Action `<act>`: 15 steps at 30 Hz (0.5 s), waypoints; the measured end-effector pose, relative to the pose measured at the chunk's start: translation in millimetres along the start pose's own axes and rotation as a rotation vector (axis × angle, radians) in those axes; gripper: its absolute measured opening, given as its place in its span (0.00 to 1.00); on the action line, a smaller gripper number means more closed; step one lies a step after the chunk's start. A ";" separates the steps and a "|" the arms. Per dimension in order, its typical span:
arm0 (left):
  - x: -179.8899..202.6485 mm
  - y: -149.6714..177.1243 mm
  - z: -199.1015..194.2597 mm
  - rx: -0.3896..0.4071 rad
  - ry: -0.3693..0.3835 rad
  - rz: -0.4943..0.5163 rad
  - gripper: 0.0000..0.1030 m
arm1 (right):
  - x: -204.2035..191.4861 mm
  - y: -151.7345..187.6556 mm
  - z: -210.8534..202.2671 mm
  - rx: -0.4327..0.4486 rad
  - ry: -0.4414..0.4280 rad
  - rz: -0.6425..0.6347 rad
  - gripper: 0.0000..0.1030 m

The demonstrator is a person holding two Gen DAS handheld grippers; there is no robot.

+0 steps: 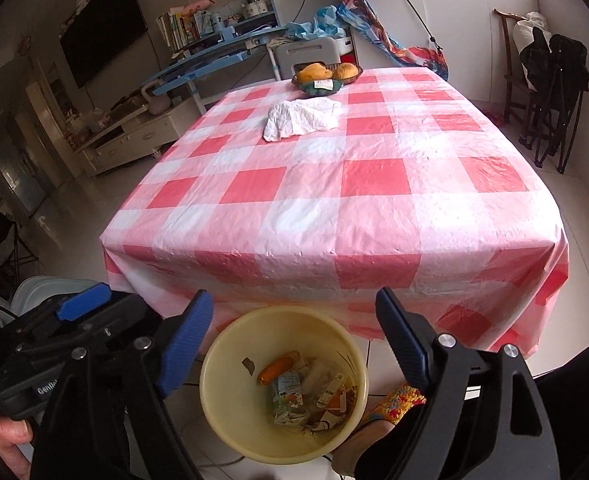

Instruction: Collect trash

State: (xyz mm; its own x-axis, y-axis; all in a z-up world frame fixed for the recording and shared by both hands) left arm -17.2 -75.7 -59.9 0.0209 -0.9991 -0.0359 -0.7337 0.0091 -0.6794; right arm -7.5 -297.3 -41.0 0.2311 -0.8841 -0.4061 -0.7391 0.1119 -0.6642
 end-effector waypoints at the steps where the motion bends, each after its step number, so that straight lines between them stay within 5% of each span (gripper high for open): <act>1: -3.7 -2.5 -1.2 0.010 -0.012 -0.018 0.71 | 0.2 4.2 -2.0 -0.001 0.001 -0.003 0.78; 6: -21.6 -8.4 0.5 0.019 -0.051 -0.101 0.72 | 0.1 5.2 -0.7 -0.003 0.003 -0.007 0.78; 15: -25.3 -7.7 0.1 0.031 -0.064 -0.108 0.72 | -0.8 5.2 1.1 -0.006 0.010 -0.018 0.78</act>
State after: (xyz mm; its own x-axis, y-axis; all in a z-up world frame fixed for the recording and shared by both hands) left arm -12.0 -50.5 -53.9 0.1429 -0.9897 -0.0075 -0.7037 -0.0962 -0.7040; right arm -10.8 -295.5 -44.8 0.2382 -0.8906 -0.3873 -0.7386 0.0929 -0.6678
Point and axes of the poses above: each gripper's, at about its wrist camera, not at the fingertips, and z roughly the way its jaws point, x to its right, y to its underside, the point moved 3 cm from there along z, roughly the way its jaws point, and after that the axes turned 14 degrees about -y, right-handed, at the moved point
